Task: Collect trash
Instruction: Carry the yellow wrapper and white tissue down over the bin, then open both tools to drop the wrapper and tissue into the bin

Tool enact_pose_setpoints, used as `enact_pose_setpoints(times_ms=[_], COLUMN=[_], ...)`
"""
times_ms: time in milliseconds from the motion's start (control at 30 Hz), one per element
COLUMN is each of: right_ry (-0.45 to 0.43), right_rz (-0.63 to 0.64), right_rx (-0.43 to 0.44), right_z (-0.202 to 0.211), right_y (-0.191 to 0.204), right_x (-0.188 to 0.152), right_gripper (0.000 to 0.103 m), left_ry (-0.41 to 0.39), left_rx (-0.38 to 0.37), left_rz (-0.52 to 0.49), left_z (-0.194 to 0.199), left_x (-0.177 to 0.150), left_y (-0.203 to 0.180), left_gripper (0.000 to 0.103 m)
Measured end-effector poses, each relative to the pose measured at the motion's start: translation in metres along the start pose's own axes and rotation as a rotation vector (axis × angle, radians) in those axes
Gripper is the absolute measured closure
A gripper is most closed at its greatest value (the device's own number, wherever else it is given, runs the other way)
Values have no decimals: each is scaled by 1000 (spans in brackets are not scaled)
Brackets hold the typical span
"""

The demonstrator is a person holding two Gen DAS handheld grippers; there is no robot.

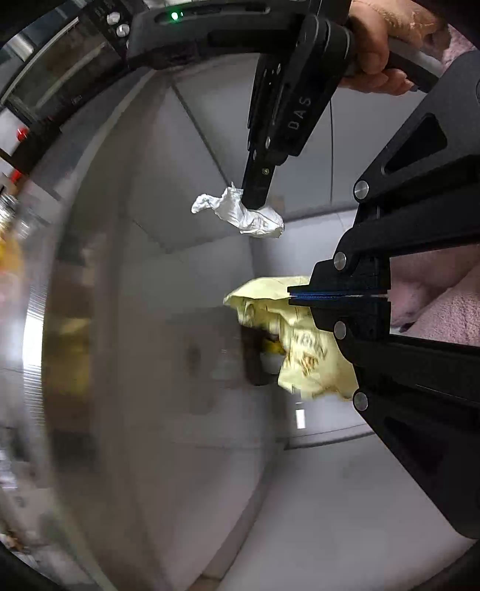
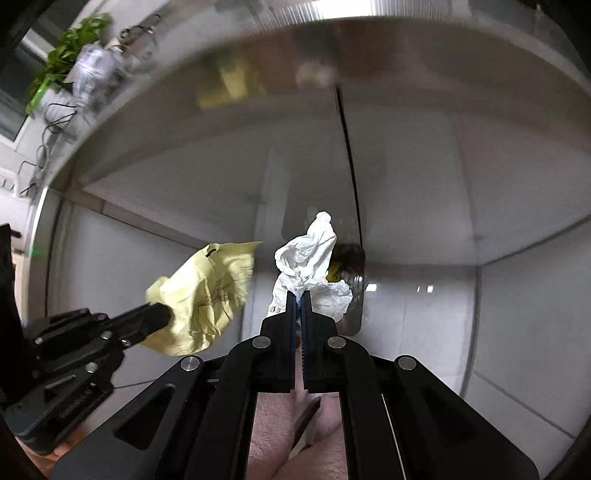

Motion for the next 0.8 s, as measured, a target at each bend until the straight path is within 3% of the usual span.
enact_pose_setpoints(times_ms=[200, 500, 800], right_ry=[36, 105, 120], right_rz=[-52, -115, -162], right_rx=[14, -24, -35], right_z=[-43, -103, -119], right_y=[-13, -36, -42], right_x=[-1, 1, 11], right_gripper=[99, 97, 95], left_ry=[84, 157, 192], left_rx=[-6, 6, -4], left_rz=[49, 41, 50], left_z=[-57, -118, -140], left_x=[-10, -8, -2], left_y=[11, 19, 28], left_gripper=[103, 103, 103])
Point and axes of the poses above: each gripper's, at about its wrist camera, not at the fingertips, and z roughly against the way its jaws point, y to its left, x to its top, the point moved 7 cm from there along -z, roughly the way its jaws point, and after that the axes turned 8 degrees about x, right-handed, at the moved point
